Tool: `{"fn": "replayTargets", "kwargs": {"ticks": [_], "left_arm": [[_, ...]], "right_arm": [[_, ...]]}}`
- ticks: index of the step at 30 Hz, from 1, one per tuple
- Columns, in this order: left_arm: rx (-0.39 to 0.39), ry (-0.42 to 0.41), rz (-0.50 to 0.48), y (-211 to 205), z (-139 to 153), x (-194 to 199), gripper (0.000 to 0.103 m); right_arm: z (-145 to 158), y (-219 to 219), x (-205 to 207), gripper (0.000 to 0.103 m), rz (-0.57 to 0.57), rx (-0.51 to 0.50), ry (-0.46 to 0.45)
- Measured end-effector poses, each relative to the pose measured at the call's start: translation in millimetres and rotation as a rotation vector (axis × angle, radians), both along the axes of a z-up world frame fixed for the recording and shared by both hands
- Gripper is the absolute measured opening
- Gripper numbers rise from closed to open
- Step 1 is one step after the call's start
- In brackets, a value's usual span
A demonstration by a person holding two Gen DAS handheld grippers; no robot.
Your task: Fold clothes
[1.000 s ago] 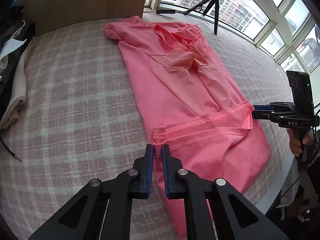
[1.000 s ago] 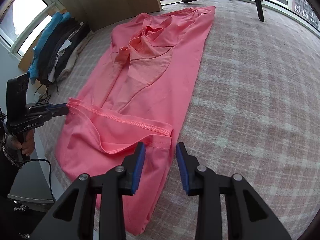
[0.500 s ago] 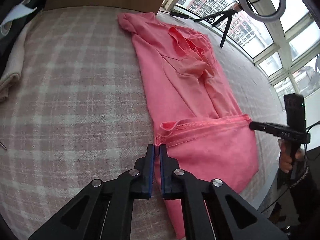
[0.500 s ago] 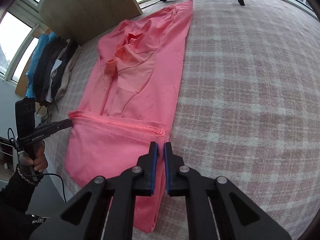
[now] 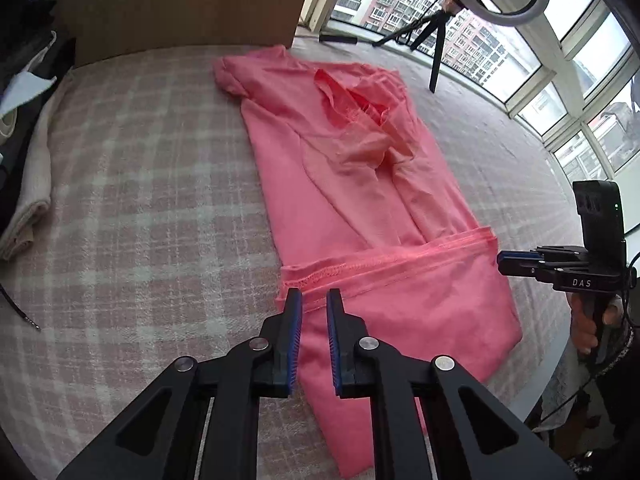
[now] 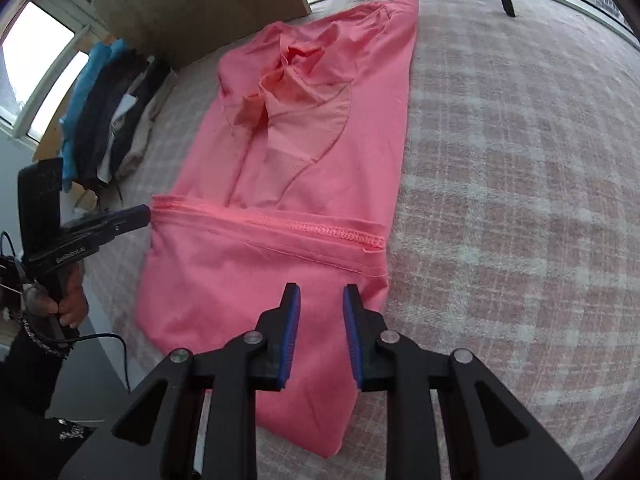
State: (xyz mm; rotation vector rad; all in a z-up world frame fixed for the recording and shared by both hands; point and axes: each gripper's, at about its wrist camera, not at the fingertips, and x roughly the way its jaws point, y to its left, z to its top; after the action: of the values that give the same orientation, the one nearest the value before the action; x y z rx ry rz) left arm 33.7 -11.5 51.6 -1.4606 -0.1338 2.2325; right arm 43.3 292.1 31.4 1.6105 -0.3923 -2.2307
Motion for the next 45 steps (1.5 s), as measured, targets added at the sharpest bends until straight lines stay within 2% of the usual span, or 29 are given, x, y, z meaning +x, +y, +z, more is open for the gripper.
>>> {"fn": "replayTargets", "kwargs": {"ticks": [3,7,11,14,15,18,23,27,30,33,35,37,38,39,40,41,45], "left_arm": [[-0.019,0.091,0.005,-12.5,44.2,-4.6,0.01],[-0.039,0.189,0.019,-30.1,97.0,-22.3,0.012],[-0.068,0.213,0.02,-34.5,107.0,-50.1,0.013],[-0.088,0.223,0.022,-36.8,110.6,-71.6,0.013],[-0.086,0.214,0.018,-36.9,107.6,-79.2,0.013],[-0.082,0.18,0.019,-34.4,87.3,-100.0,0.013],[-0.017,0.105,0.019,-31.1,53.9,-130.1,0.013],[0.032,0.081,0.008,-10.2,29.3,-142.3,0.013],[0.031,0.087,-0.003,3.4,13.5,-148.5,0.013],[0.026,0.093,0.006,7.7,-0.9,-156.3,0.013],[0.008,0.093,0.037,0.5,-7.8,-164.5,0.013],[0.027,0.077,0.073,-10.4,-13.2,-172.7,0.013],[0.048,0.067,0.088,-15.6,-15.0,-175.9,0.013],[0.064,0.06,0.1,-19.7,-16.5,-178.4,0.013],[0.071,0.059,0.108,-22.0,-17.3,-179.9,0.013],[0.069,0.063,0.111,-22.4,-17.4,-180.5,0.013],[0.052,0.079,0.104,-17.6,-19.8,-182.9,0.013]], "right_arm": [[54.2,21.2,5.9,0.022,-0.041,-0.064,0.086],[138.1,34.2,3.8,0.022,-0.043,-0.062,0.225],[205.8,23.2,-10.5,0.023,0.003,-0.008,0.339],[229.9,1.2,-33.3,0.044,0.072,0.025,0.381],[228.8,-6.9,-44.1,0.048,0.095,0.031,0.387],[208.5,-36.2,-81.0,0.048,0.149,0.083,0.38],[130.5,-76.8,-164.5,0.048,0.224,0.112,0.258],[60.7,-104.5,-231.1,0.048,0.284,0.157,0.151],[18.6,-112.8,-268.5,0.048,0.299,0.151,0.081],[-9.4,-121.2,-289.8,0.048,0.333,0.163,0.042],[-21.1,-125.9,-295.3,0.048,0.357,0.178,0.034],[-28.6,-128.9,-295.6,0.043,0.385,0.164,0.02],[-29.3,-129.5,-294.5,0.032,0.393,0.157,0.024],[-29.5,-129.5,-293.8,0.012,0.4,0.145,0.024],[-29.9,-129.0,-293.4,0.006,0.403,0.119,0.007],[-27.8,-128.2,-291.2,0.006,0.402,0.095,0.001],[1.7,-119.4,-274.9,0.005,0.366,0.071,0.093]]}}
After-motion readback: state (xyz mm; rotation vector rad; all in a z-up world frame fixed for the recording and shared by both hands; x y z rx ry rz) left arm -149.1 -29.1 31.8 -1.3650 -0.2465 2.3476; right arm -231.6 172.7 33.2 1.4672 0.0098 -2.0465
